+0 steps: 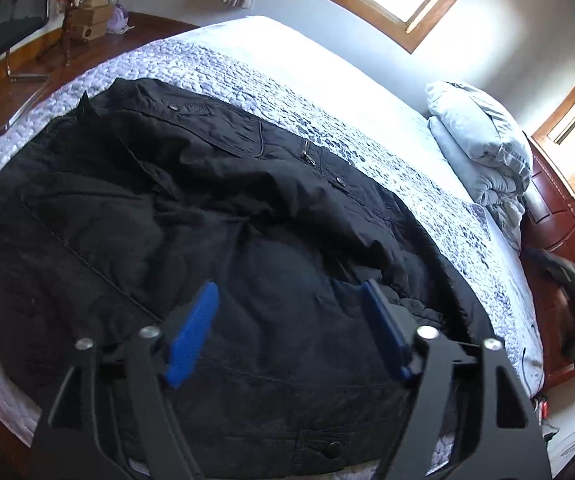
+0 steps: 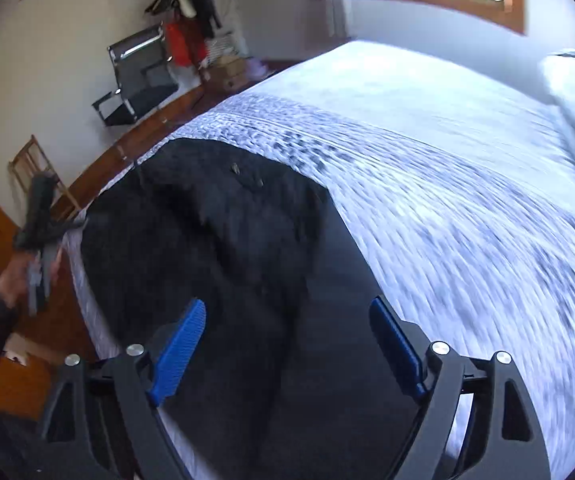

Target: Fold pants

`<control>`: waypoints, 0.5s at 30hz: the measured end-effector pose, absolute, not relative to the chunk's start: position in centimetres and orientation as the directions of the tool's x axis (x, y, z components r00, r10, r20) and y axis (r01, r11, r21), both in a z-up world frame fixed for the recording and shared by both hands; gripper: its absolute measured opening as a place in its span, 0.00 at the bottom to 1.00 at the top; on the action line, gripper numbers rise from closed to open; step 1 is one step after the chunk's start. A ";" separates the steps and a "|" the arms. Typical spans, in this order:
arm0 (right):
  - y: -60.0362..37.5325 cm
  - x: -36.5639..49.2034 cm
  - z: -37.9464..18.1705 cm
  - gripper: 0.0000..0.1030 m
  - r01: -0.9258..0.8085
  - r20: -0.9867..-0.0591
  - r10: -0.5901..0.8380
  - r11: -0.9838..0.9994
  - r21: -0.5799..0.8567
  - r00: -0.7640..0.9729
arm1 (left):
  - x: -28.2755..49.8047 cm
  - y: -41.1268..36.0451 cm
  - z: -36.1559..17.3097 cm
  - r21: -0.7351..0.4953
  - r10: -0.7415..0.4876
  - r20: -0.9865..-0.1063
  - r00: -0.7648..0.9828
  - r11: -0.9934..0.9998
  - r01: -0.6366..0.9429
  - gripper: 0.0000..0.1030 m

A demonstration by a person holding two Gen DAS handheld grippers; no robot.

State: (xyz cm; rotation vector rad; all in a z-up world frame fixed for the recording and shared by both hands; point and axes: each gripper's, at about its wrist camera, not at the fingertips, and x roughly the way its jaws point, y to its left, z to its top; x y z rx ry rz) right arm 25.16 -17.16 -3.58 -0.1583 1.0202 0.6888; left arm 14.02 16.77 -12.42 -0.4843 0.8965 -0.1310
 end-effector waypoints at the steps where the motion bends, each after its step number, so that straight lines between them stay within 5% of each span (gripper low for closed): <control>1: -15.4 28.0 -4.5 0.83 -0.592 -0.837 0.444 0.783 0.190 0.319 | 14.1 16.9 -12.5 -0.455 -0.301 -0.723 0.621 0.885 -0.100 0.80; 3: -12.0 33.0 -6.8 0.83 -0.599 -0.875 0.409 0.779 0.187 0.259 | 14.3 17.1 -12.7 -0.442 -0.271 -0.740 0.615 0.886 -0.142 0.89; 12: -5.5 43.2 -18.3 0.83 -0.595 -0.970 0.237 0.787 0.161 0.052 | 14.6 18.9 -13.4 -0.433 -0.234 -0.764 0.601 0.877 -0.209 0.91; 14: -6.1 43.6 -19.7 0.72 -0.571 -0.959 0.283 0.787 0.236 -0.007 | 14.7 19.0 -13.4 -0.408 -0.213 -0.774 0.596 0.888 -0.212 0.91; 15: -6.2 43.5 -19.9 0.55 -0.561 -0.951 0.309 0.782 0.273 -0.033 | 14.6 19.0 -13.3 -0.398 -0.206 -0.778 0.594 0.893 -0.211 0.91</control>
